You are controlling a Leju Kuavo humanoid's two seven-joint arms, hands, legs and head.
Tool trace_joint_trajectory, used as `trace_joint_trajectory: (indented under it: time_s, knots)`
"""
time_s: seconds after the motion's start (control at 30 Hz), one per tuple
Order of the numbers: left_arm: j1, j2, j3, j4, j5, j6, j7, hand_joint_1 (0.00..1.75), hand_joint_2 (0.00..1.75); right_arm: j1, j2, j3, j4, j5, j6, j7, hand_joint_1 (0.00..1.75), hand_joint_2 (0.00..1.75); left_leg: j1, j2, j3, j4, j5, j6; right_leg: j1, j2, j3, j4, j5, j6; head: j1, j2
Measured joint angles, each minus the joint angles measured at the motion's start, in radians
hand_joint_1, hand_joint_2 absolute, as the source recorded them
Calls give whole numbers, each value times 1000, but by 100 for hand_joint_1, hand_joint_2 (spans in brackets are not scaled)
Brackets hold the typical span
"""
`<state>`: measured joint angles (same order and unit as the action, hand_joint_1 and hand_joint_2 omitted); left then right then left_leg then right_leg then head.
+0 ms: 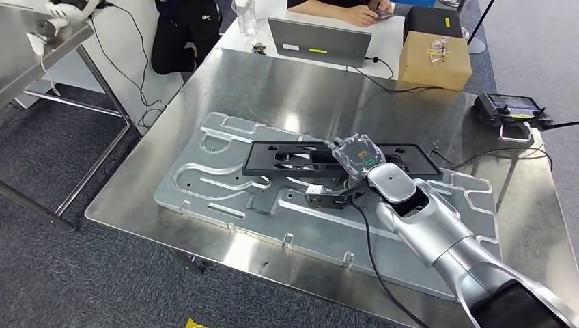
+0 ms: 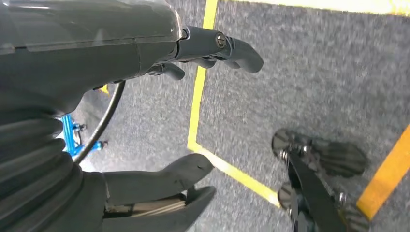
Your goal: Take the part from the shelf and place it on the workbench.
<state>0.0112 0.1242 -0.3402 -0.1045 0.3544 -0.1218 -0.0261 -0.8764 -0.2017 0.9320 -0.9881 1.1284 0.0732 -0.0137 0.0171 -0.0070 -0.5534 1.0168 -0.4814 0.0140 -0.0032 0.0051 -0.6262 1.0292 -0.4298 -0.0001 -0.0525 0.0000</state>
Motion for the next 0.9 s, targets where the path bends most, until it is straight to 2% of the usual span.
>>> trace_joint_trajectory:
  time_s: [0.2, 0.33, 0.43, 0.67, 0.9]
  knots:
    - [0, 0, -1, 0, 2, -8, 9, 0, 0, 0, -1, 0, 0, 0, 0, -4, 0, 0, 1, 1, 7, -12, 3, -6, 2, 2, 1, 1, -4, -6, 0, 0]
    - [0, 0, -2, 0, 3, -7, 9, 0, 0, 0, -1, 0, 0, -1, 0, -5, 0, 0, 2, 1, 7, -14, 4, -14, 3, 1, 1, 2, -4, -7, 0, 0]
    - [0, 0, -2, 0, 7, -7, 8, 0, 0, 0, -1, 0, 0, -6, 1, -10, 0, 0, 2, 1, 7, -14, 5, -15, 3, 1, 1, 2, -3, -8, 0, 0]
    - [1, 0, -8, 0, 23, -2, 8, 0, 0, 2, -1, 0, -42, -42, 6, -52, 0, 0, -1, 1, 7, -11, 4, -15, 0, 1, 2, 1, -2, -7, 0, 0]
    - [1, 0, -26, 1, 37, -1, 9, 0, 0, 2, 0, 22, -254, -133, 59, -81, 0, 0, -5, 1, 3, -1, 1, -4, -5, 1, 4, -1, 1, 2, 0, 0]
